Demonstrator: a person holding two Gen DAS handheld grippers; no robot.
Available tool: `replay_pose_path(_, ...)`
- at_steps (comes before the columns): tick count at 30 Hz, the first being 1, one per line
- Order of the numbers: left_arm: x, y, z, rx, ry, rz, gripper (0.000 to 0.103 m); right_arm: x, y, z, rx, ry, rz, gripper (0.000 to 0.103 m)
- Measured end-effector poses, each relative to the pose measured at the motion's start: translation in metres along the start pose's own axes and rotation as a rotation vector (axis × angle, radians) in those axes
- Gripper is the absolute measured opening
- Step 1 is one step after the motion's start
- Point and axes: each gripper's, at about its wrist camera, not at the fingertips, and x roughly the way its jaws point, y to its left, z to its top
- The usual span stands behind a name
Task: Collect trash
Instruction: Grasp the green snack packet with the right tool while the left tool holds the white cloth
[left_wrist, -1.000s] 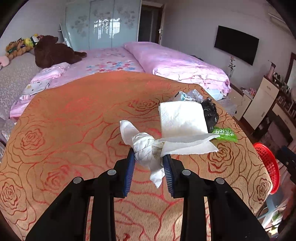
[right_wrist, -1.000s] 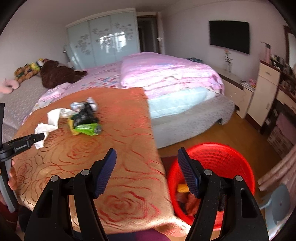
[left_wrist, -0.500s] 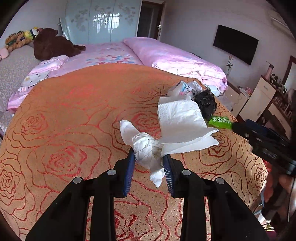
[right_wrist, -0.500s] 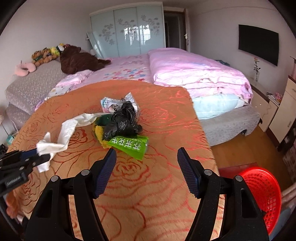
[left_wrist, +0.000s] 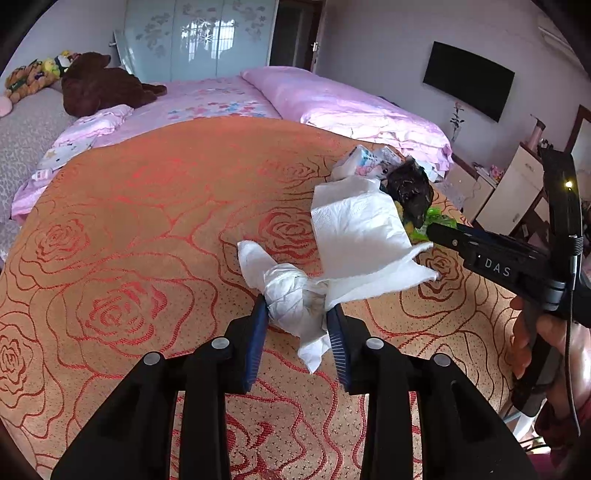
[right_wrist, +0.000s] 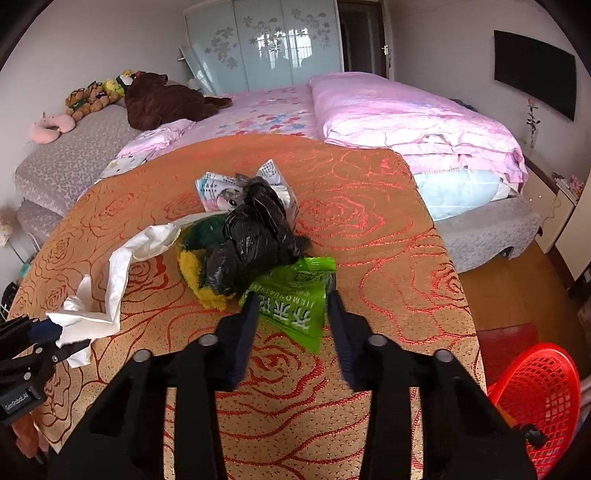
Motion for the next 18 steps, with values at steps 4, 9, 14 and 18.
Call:
replay_pose_path(4, -0.001, 0.002, -0.002, 0.002, 0.002, -0.005, 0.034, -0.002, 0.001, -0.002, -0.012, 0.006, 0.008, 0.021)
replay_pose_path(9, -0.006, 0.004, -0.005, 0.003, -0.004, -0.020, 0.038, -0.007, 0.001, -0.007, -0.009, 0.008, 0.017, 0.015)
replay_pose_path(14, -0.011, 0.006, -0.008, 0.002, -0.020, -0.017, 0.038, -0.016, -0.003, -0.015, 0.011, -0.001, 0.030, 0.012)
replay_pose_path(18, -0.014, 0.008, -0.007, 0.000, -0.037, -0.021, 0.033, -0.027, -0.007, -0.023, 0.027, -0.015, 0.036, 0.010)
